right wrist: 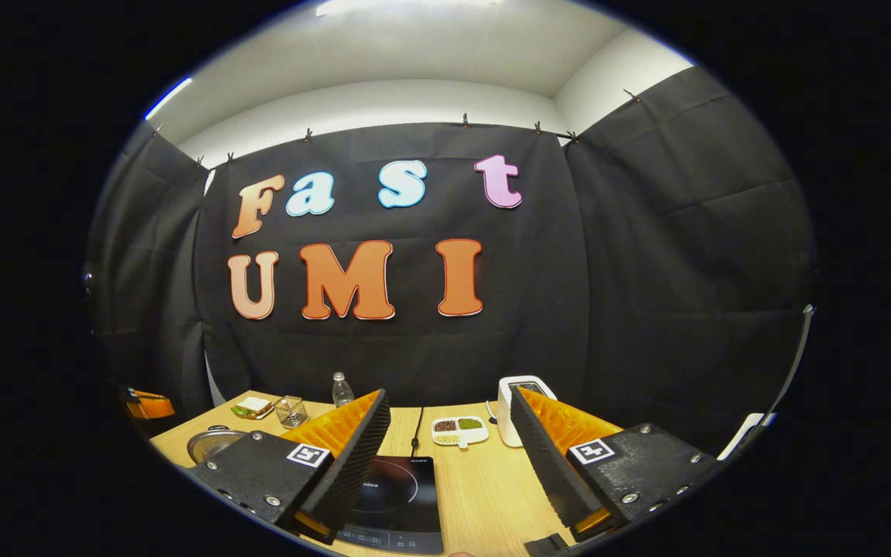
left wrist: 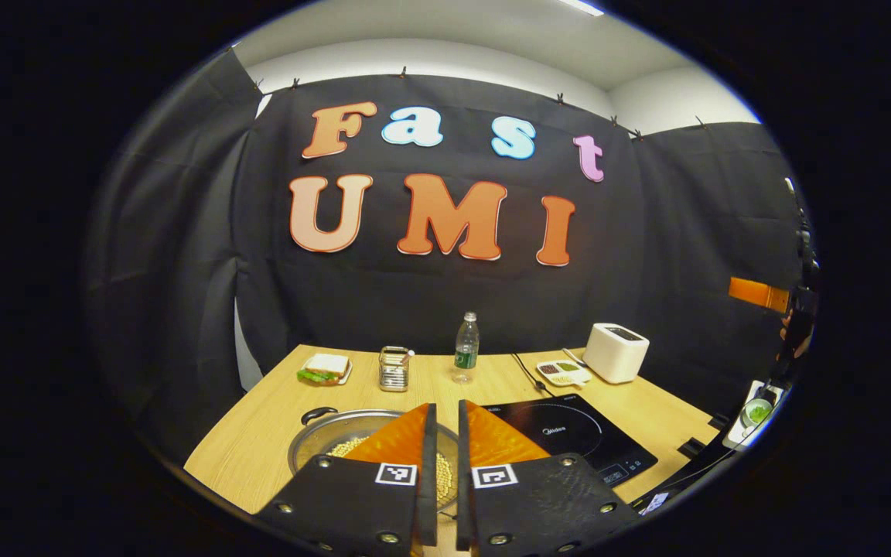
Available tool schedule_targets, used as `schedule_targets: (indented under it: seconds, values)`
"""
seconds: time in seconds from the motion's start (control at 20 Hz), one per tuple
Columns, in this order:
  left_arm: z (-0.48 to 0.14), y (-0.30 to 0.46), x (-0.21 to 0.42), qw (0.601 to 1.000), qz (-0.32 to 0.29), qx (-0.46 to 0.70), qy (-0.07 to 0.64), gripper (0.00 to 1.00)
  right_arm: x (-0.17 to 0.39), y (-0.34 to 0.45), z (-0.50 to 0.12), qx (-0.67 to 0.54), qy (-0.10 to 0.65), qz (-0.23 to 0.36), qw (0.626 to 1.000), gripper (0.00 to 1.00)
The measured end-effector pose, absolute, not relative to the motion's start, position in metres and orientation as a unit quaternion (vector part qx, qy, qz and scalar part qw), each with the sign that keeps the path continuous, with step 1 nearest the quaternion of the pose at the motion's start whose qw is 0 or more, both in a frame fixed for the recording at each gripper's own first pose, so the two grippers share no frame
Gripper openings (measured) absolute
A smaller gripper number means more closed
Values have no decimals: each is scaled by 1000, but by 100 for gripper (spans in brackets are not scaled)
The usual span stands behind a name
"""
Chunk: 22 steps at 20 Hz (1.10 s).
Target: First push the handle of the pot to place it horizontally, then grasp the pot with both hands and set it on the induction cooktop.
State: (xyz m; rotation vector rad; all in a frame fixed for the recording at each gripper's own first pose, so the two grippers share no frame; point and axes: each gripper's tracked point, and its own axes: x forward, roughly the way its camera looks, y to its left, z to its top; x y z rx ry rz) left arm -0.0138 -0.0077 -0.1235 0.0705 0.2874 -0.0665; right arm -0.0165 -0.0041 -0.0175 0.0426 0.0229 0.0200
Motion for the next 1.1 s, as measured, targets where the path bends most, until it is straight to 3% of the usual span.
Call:
schedule_targets:
  seconds: [0.15, 1.1]
  values:
    - [-146, -6, -19, 984, -33, 40, 171, 5, -16, -6, -21, 22, 13, 7, 1000, 97]
    - [-269, -4, -105, 943, -50, 72, 321, 5, -12, 1, -35, 14, 25, 12, 1000, 97]
